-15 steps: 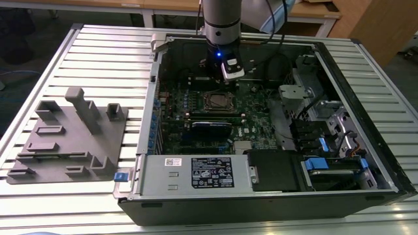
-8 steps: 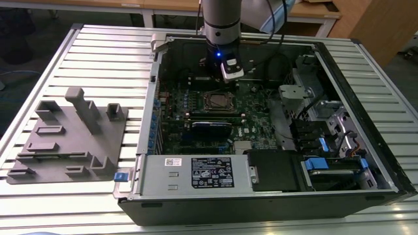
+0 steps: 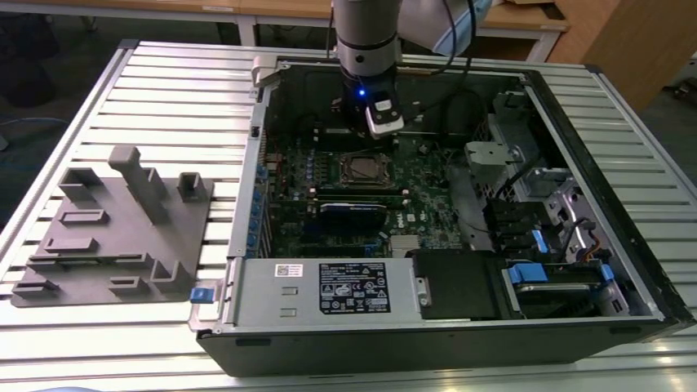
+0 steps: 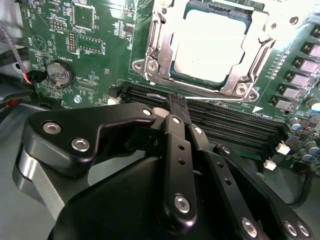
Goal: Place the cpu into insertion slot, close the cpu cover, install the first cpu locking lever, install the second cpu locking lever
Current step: 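Install the first cpu locking lever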
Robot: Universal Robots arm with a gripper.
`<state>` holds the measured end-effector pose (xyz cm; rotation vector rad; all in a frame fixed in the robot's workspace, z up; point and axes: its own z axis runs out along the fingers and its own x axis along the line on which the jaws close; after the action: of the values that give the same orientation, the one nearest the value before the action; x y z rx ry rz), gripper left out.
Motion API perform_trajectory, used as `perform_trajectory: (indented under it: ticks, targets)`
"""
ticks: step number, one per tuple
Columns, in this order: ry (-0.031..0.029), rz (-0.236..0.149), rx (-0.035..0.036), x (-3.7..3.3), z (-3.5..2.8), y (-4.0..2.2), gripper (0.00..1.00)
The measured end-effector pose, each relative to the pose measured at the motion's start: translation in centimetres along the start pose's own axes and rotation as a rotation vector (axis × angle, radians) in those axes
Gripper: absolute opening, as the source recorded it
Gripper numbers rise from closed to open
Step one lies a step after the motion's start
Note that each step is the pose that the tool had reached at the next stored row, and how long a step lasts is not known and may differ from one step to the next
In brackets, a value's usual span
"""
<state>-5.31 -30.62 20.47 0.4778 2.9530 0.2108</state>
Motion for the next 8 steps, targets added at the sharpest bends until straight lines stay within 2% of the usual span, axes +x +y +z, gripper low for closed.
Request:
perform_trajectory:
  ticks: [4,8]
  targets:
    - [-0.0021,0.001,-0.0005,0.32,0.05,-0.11,0.11]
    - [-0.0064,0.028,0.003,0.33,0.14,-0.13,0.11]
